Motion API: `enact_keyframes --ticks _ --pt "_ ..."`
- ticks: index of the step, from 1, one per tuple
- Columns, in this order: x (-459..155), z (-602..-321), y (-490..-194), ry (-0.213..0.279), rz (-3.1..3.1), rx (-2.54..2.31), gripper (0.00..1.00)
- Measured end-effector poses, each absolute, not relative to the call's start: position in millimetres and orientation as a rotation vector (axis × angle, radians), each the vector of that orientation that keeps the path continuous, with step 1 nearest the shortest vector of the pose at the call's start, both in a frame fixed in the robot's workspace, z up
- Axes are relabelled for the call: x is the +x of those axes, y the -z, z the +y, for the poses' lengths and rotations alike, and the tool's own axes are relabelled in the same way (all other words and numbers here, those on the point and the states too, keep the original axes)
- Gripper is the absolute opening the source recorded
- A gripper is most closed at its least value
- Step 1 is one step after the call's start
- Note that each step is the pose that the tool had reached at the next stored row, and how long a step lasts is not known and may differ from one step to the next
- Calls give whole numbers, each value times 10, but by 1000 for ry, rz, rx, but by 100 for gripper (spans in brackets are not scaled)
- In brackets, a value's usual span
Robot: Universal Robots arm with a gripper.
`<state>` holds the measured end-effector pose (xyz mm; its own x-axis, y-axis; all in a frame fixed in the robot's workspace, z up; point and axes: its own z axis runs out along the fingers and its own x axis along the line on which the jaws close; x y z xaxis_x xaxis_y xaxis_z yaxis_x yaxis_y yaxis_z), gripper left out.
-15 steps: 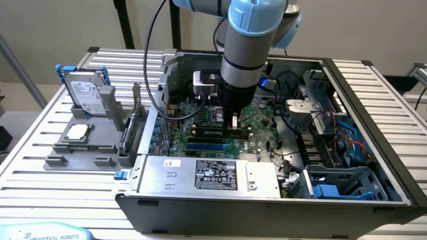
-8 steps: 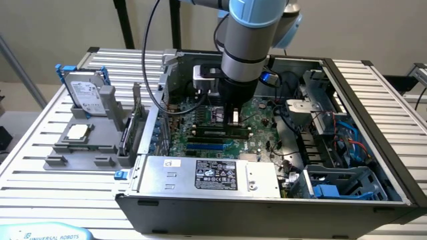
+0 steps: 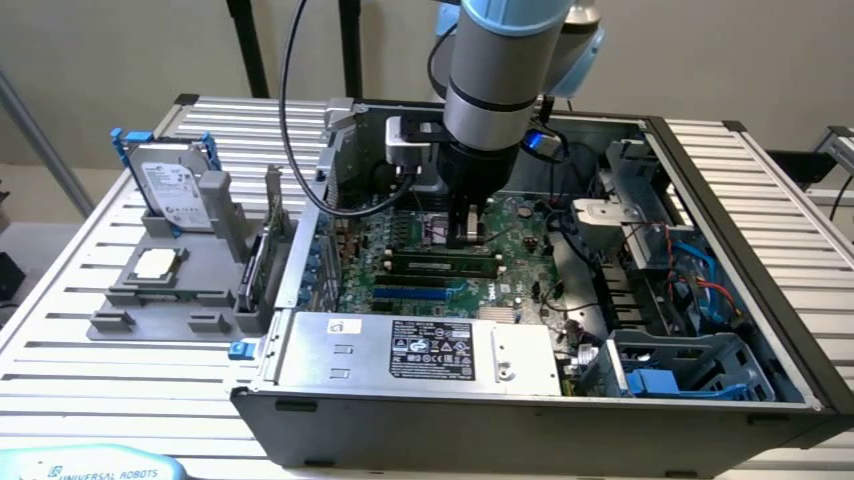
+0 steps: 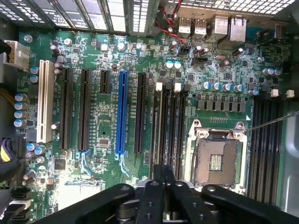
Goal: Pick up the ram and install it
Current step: 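Insert the ram into the slot, then press down the ram until it locks into place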
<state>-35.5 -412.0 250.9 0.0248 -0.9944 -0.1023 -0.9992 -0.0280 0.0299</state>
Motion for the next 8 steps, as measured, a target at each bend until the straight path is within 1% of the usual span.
enact_keyframes --ticks 2,8 --pt "-355 -4120 -2509 -147 2154 -2212 11" --pt "-355 -4120 -2510 -151 2152 -2210 11"
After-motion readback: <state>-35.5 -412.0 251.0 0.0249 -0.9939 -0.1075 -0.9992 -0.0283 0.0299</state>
